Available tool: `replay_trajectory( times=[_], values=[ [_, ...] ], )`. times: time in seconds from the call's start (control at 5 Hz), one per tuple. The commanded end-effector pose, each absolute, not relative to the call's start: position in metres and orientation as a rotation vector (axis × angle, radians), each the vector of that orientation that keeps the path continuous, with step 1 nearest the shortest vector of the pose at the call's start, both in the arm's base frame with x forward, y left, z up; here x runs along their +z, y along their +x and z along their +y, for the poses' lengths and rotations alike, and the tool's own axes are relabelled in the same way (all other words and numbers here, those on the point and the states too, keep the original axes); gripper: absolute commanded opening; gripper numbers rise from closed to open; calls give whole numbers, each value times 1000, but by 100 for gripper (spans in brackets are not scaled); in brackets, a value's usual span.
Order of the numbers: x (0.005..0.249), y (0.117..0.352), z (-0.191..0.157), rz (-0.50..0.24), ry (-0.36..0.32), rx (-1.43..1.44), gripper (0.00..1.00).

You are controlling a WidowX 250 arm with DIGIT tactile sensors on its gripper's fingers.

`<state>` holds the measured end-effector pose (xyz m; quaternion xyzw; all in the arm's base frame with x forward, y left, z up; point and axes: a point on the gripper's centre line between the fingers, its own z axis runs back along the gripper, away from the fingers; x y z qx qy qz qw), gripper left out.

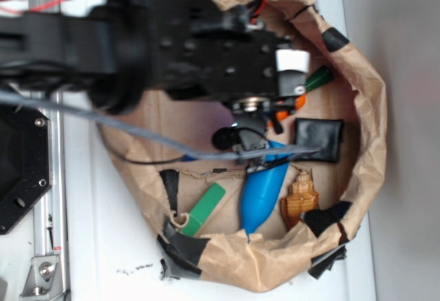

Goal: Grab the carrot.

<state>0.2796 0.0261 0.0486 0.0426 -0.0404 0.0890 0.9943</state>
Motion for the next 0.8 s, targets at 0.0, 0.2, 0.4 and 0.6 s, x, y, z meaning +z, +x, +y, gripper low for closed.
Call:
replay_trajectory(
  times=[0.0, 0.2, 0.4, 0.6],
  values=[
    [39, 331, 25, -128, 4, 238, 100],
    [22, 340, 25, -90, 0, 242, 100],
    [18, 331, 26, -77, -12, 237, 0],
    [55, 316, 17, -102, 18, 123, 0]
  ],
)
